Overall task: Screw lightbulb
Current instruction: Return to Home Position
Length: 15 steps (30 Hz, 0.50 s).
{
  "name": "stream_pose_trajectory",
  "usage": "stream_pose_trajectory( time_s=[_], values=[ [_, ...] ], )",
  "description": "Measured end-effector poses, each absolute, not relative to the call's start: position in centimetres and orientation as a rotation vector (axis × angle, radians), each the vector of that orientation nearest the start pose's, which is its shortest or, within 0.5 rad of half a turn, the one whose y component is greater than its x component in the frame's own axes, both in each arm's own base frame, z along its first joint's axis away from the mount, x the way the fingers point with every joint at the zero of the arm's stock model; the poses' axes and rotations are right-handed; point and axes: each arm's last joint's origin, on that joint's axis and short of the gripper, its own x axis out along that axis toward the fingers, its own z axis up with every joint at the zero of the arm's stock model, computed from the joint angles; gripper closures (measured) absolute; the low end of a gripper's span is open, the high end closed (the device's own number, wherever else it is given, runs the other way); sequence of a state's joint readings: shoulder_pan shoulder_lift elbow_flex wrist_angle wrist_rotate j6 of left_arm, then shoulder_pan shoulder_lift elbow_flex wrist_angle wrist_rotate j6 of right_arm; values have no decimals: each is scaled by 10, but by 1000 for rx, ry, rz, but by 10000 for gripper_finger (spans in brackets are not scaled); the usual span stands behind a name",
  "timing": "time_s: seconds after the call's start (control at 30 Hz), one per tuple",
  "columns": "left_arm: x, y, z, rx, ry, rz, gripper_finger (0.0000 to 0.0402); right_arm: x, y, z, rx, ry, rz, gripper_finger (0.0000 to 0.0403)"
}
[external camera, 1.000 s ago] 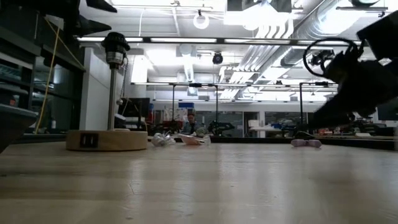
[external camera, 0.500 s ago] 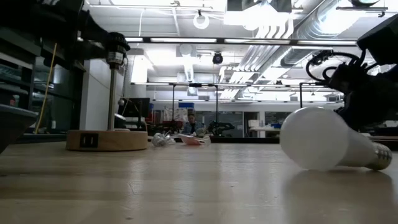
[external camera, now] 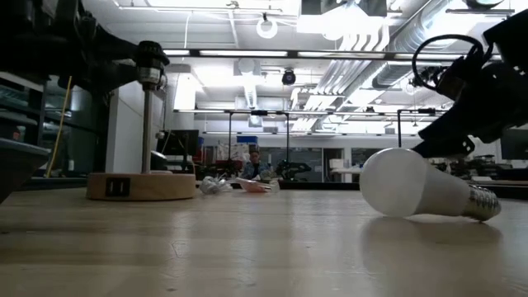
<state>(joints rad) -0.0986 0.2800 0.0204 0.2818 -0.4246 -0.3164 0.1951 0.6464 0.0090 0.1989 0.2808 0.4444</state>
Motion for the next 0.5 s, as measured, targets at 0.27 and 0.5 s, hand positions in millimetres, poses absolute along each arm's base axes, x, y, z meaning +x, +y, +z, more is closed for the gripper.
stream_pose_trajectory(
  time_s=[0.27,0.5],
  values=[
    [108,6,155,-126,112,426,230,126,17,131,349,344,-165,109],
    [109,-2,156,-224,166,46,293,124,16,133,355,325,-159,109]
  ],
)
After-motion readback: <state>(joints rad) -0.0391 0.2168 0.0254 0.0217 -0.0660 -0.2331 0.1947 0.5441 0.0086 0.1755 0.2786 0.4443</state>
